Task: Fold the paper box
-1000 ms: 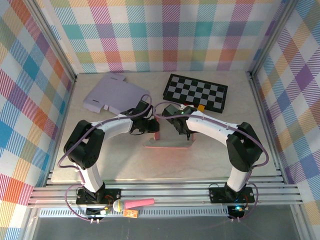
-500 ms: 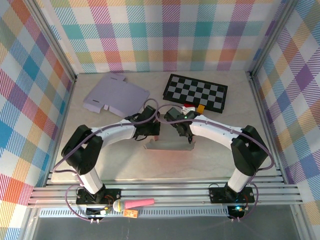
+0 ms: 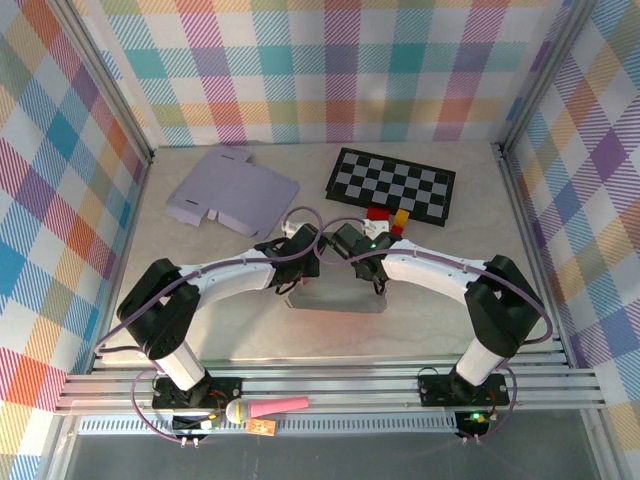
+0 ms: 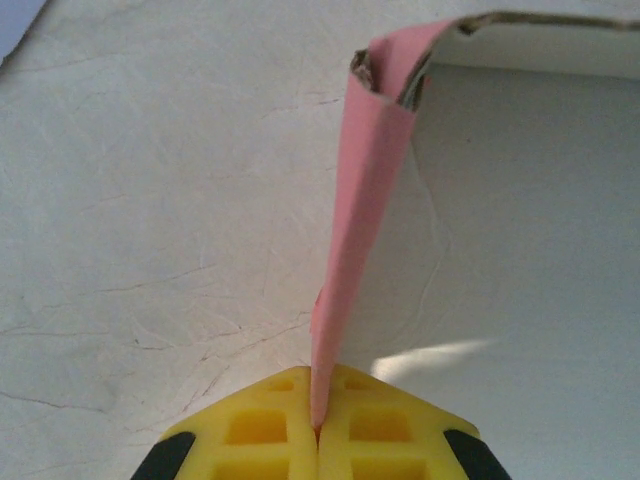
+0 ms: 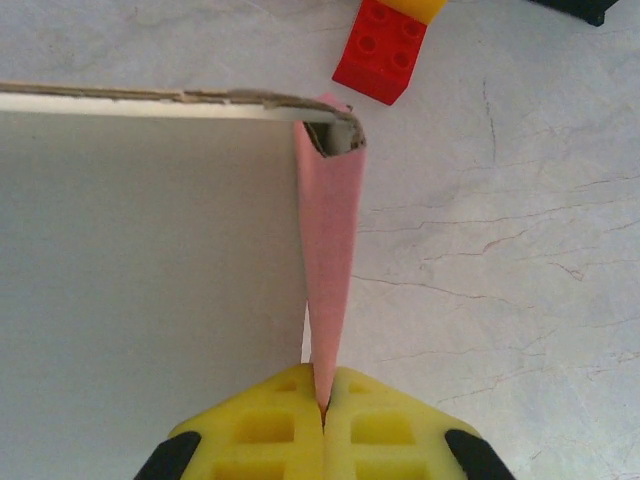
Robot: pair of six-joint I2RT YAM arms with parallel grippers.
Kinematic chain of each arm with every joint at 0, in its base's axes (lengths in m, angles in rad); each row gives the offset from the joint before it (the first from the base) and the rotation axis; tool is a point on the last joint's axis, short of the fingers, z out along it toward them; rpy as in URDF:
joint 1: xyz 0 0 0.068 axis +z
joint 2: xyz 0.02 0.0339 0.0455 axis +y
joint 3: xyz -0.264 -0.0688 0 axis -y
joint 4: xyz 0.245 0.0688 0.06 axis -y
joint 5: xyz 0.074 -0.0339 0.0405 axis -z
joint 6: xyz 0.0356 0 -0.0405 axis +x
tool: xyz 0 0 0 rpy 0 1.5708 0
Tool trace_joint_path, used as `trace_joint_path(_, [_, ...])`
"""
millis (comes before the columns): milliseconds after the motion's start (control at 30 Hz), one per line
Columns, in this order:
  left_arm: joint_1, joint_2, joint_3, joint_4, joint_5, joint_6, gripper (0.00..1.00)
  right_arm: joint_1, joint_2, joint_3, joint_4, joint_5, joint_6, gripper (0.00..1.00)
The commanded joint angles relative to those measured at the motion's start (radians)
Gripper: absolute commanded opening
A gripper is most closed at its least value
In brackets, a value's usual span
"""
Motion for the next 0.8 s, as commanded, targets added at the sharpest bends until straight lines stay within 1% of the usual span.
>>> trace_joint_path(0, [0.010,-0.014,-0.045,0.094,0.032,0.056,0.08,0.003,-0.029,-0.020,0.005,-0.002,-0.034,0.00])
trace_joint_path(100, [0.051,-0.016,-0.067,0.149,0.131,0.091,0.19,0.003,-0.030,-0.025,0.012,-0.002,-0.042,0.00])
trace_joint_path(133, [0.067,-0.011,-0.070,0.161,0.164,0.100,0.21,0.003,-0.030,-0.026,0.014,-0.003,-0.044,0.00])
trace_joint_path(233, [0.105,0.006,-0.075,0.189,0.236,0.124,0.22,0.002,-0.031,-0.029,0.021,-0.007,-0.052,0.00])
trace_joint_path(400, [0.149,0.032,-0.069,0.202,0.301,0.150,0.23,0.002,-0.026,-0.025,0.023,-0.013,-0.058,0.00])
trace_joint_path(533, [0.154,0.043,-0.070,0.214,0.365,0.163,0.22,0.003,-0.019,-0.017,0.009,-0.010,-0.053,0.00])
trace_joint_path(600, [0.150,0.035,-0.075,0.209,0.367,0.164,0.22,0.002,-0.016,-0.014,0.008,-0.011,-0.051,0.00])
trace_joint_path(667, [0.145,0.025,-0.083,0.193,0.343,0.165,0.21,0.003,-0.011,-0.007,0.002,-0.010,-0.047,0.00])
trace_joint_path(700, [0.143,0.023,-0.084,0.181,0.328,0.167,0.19,0.003,-0.009,-0.005,0.000,-0.010,-0.044,0.00])
trace_joint_path(767, [0.138,0.022,-0.078,0.155,0.292,0.173,0.11,0.003,-0.006,-0.002,-0.001,-0.008,-0.040,0.00])
